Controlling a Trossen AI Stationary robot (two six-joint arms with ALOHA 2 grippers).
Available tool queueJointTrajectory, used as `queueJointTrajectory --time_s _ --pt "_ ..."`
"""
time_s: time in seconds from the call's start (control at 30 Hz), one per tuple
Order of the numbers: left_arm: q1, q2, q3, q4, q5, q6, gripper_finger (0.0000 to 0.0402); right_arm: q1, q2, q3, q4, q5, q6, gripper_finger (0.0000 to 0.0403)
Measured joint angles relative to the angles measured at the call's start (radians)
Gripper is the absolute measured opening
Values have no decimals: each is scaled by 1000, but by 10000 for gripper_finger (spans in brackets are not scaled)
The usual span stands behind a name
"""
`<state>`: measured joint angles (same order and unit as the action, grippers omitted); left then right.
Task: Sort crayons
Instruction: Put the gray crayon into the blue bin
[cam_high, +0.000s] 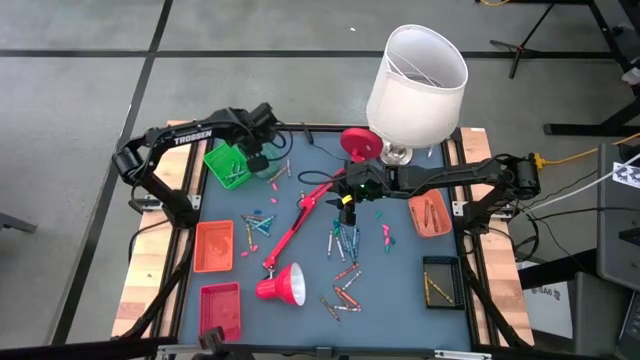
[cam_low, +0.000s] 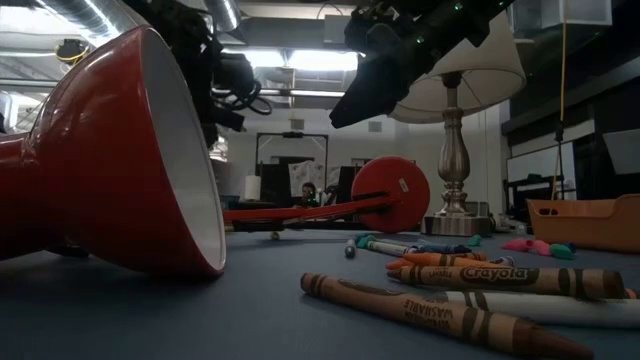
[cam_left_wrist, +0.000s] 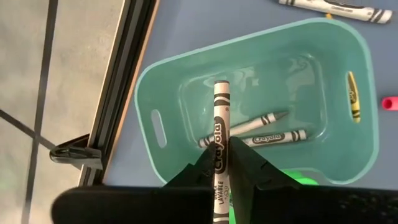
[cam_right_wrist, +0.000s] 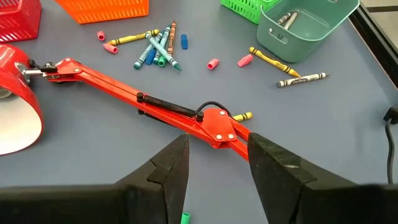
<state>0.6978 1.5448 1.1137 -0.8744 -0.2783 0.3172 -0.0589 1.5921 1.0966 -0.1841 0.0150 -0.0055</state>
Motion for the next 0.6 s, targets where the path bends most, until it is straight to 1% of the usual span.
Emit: queueJointTrajectory --time_s 0.1,0.33,0.47,0.6 --pt "1 0 0 0 0 -1 18 0 0 0 0 0 0 163" --pt "0 0 0 21 18 -17 69 0 0 0 0 0 0 163" --pt "0 0 0 81 70 -121 90 0 0 0 0 0 0 163" --pt "-1 0 0 163 145 -276 101 0 0 0 0 0 0 163"
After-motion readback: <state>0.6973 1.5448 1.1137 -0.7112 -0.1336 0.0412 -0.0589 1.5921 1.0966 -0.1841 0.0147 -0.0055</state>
